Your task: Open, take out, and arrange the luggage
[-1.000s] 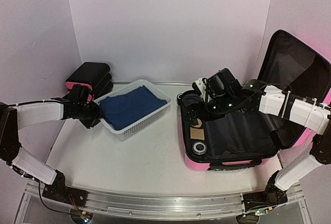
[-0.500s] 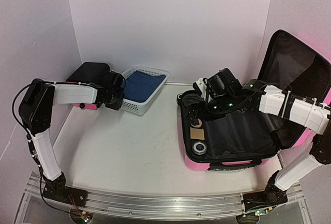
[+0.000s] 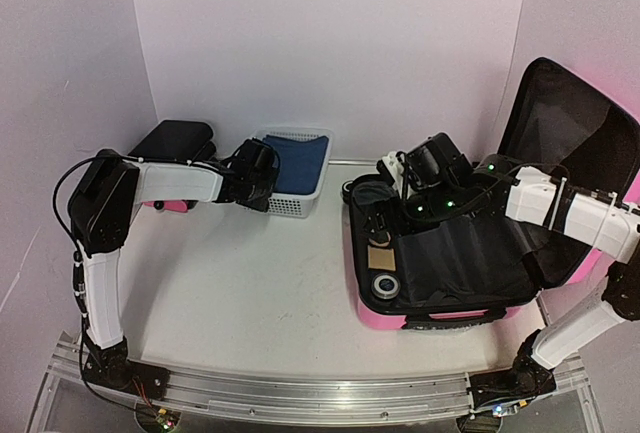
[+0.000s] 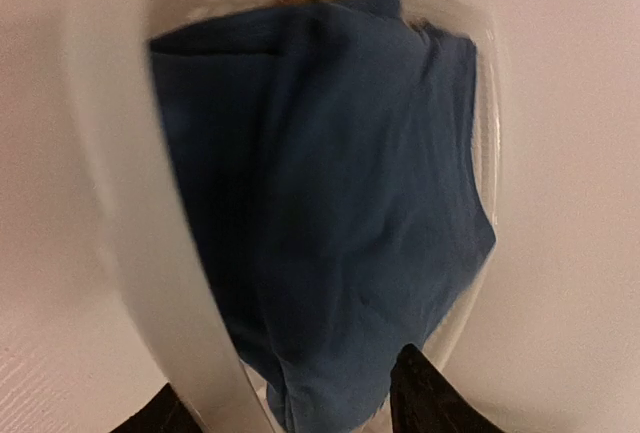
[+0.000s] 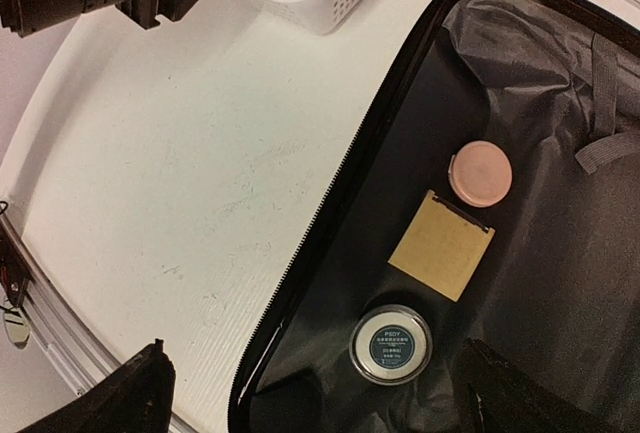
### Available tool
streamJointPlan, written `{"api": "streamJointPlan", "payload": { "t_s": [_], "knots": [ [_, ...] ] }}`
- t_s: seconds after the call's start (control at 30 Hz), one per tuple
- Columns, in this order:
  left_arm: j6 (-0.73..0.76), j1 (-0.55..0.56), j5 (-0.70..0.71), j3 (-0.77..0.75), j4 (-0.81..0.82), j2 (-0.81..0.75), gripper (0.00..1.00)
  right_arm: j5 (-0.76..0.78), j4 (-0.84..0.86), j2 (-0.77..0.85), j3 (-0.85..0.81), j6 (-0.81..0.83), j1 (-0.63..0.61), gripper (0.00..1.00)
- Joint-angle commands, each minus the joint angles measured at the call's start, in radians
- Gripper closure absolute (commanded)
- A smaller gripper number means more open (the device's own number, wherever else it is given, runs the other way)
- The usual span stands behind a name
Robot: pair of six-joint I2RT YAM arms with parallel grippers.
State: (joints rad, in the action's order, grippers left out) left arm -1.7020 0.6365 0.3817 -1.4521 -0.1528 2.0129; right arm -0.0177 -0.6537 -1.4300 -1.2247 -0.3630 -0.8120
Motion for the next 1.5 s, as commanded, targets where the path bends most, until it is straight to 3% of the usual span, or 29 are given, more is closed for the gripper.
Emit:
{"api": "streamJointPlan", "payload": {
  "t_s": [0.0,0.23,0.3,0.43,0.5,0.57,0.67,0.77,0.9,0.97,1.2,1.27,1.33,1.47],
  "knots": [
    [0.267,0.037,-0.196,-0.044,0.251,-0.062,0.3,0.012,0.017,0.038,0.006,0.003,0.008,0.02],
    [0.868,0.027,-0.609,0.218,0.242,-0.292,0.1,0.016,0.017,0.045,0.019,0.005,0.012,0.02],
    [0.95,-0.041,-0.728,0.318,0.215,-0.367,0.02,0.015,0.017,0.045,0.023,0.004,0.012,0.02],
    [1.095,-0.267,-0.976,0.397,0.033,-0.481,0.01,0.009,0.017,0.04,0.029,0.006,0.014,0.02],
    [1.261,-0.347,-0.869,0.332,-0.184,-0.531,0.01,0.005,0.017,0.039,0.034,0.003,0.014,0.02],
    [1.406,-0.363,-0.645,0.253,-0.352,-0.563,0.01,-0.002,0.018,0.034,0.033,-0.001,0.014,0.02],
    [1.47,-0.426,-0.469,0.11,-0.501,-0.538,0.01,-0.012,0.015,0.028,0.03,-0.01,0.014,0.02],
    [1.441,-0.506,-0.438,0.032,-0.518,-0.505,0.03,-0.012,0.016,0.033,0.036,-0.019,0.015,0.02],
    [1.379,-0.579,-0.402,-0.024,-0.473,-0.477,0.25,-0.014,0.016,0.041,0.042,-0.03,0.015,0.02],
    [1.321,-0.619,-0.43,-0.059,-0.46,-0.446,0.27,-0.011,0.016,0.045,0.045,-0.03,0.015,0.02],
    [1.249,-0.693,-0.35,-0.162,-0.431,-0.317,0.24,-0.001,0.012,0.052,0.053,-0.02,0.014,0.02],
    [1.298,-0.724,-0.426,-0.208,-0.418,-0.271,0.21,-0.001,0.011,0.055,0.053,-0.018,0.014,0.02],
    [1.369,-0.748,-0.511,-0.262,-0.421,-0.229,0.1,-0.001,0.011,0.058,0.056,-0.017,0.014,0.02],
    [1.532,-0.755,-0.52,-0.36,-0.424,-0.163,0.01,0.001,0.011,0.051,0.058,-0.009,0.015,0.02]
  ]
}}
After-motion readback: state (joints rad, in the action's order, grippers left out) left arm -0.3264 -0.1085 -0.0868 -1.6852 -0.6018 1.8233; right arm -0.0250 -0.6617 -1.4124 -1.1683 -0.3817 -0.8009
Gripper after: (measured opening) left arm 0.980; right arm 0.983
